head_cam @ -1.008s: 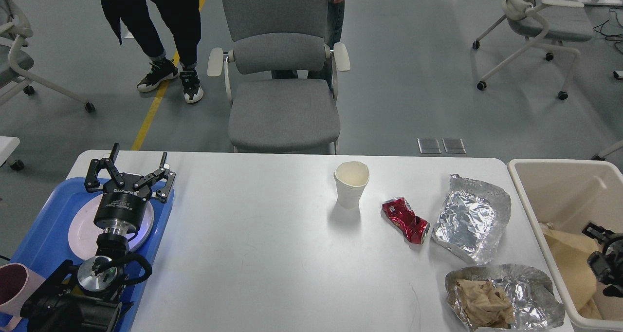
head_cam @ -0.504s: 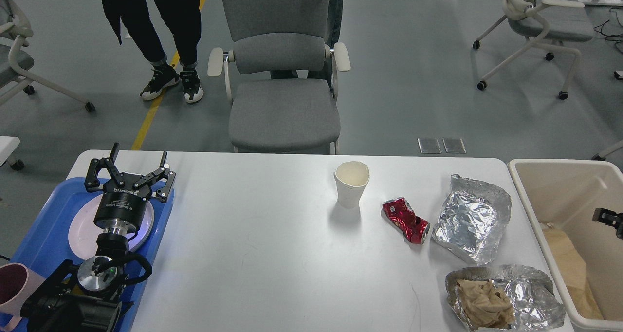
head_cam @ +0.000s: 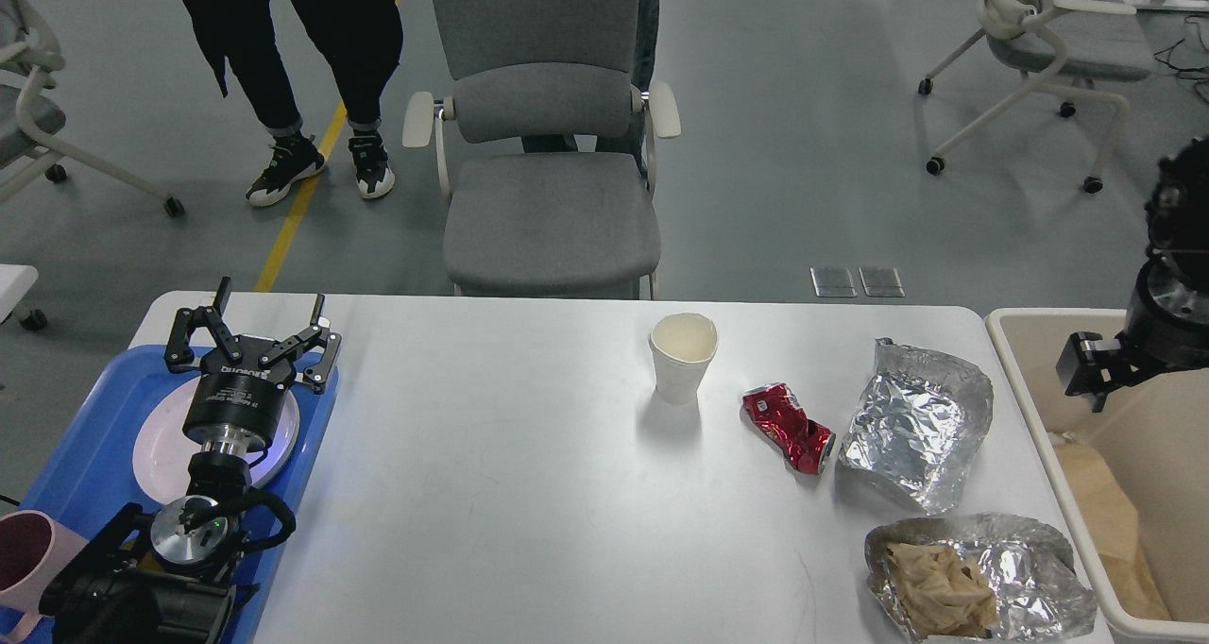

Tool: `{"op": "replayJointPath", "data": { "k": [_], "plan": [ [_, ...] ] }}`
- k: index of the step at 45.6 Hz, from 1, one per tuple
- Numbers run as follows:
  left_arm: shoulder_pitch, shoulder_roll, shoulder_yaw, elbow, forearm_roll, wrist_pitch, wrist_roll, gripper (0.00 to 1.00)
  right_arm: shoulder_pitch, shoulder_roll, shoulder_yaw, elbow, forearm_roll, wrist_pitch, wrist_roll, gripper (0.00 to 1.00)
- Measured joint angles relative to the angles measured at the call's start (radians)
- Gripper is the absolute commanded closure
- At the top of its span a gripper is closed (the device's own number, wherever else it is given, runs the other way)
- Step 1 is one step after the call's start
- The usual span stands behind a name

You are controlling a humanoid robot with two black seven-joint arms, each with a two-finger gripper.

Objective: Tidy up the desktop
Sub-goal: 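Release the bag in the bin and raise the right gripper, then lower the right gripper onto the foil-wrapped food and grasp it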

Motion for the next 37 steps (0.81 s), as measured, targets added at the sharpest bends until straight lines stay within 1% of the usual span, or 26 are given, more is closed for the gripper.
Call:
{"op": "replayJointPath", "data": {
  "k": [7, 11, 14, 16, 17, 19, 21, 23, 27, 33, 37],
  "plan": [
    [0.001, 0.000, 0.000, 0.000, 0.000, 0.000, 0.000, 0.04, 0.185, 0.045, 0.010, 0.138, 0.099, 0.080, 0.001, 0.00],
    [0.002, 0.000, 0.000, 0.000, 0.000, 0.000, 0.000, 0.04, 0.253, 0.084, 0.011, 0.203, 0.149, 0.085, 0.006, 0.00],
    [0.002, 0.000, -0.001, 0.000, 0.000, 0.000, 0.000, 0.04, 0.292, 0.107, 0.017, 0.261, 0.175, 0.074, 0.028, 0.00],
    [0.002, 0.000, -0.001, 0.000, 0.000, 0.000, 0.000, 0.04, 0.325, 0.124, 0.021, 0.301, 0.186, 0.056, 0.067, 0.00],
    [0.002, 0.000, -0.001, 0.000, 0.000, 0.000, 0.000, 0.04, 0.357, 0.137, 0.022, 0.335, 0.191, 0.032, 0.127, 0.00],
    [0.002, 0.000, -0.001, 0.000, 0.000, 0.000, 0.000, 0.04, 0.382, 0.149, 0.022, 0.362, 0.193, 0.004, 0.202, 0.00],
    [0.002, 0.000, -0.001, 0.000, 0.000, 0.000, 0.000, 0.04, 0.393, 0.159, 0.020, 0.371, 0.194, -0.015, 0.244, 0.00],
    [0.002, 0.000, -0.001, 0.000, 0.000, 0.000, 0.000, 0.04, 0.398, 0.171, 0.017, 0.376, 0.194, -0.032, 0.268, 0.00],
    [0.002, 0.000, -0.001, 0.000, 0.000, 0.000, 0.000, 0.04, 0.401, 0.185, 0.015, 0.379, 0.194, -0.044, 0.282, 0.00],
    [0.002, 0.000, 0.000, 0.000, 0.000, 0.000, 0.000, 0.04, 0.398, 0.180, 0.019, 0.379, 0.188, -0.048, 0.284, 0.00],
    [0.002, 0.000, 0.000, 0.000, 0.000, -0.001, 0.000, 0.04, 0.355, 0.175, 0.025, 0.374, 0.186, -0.059, 0.284, 0.00]
  ]
}}
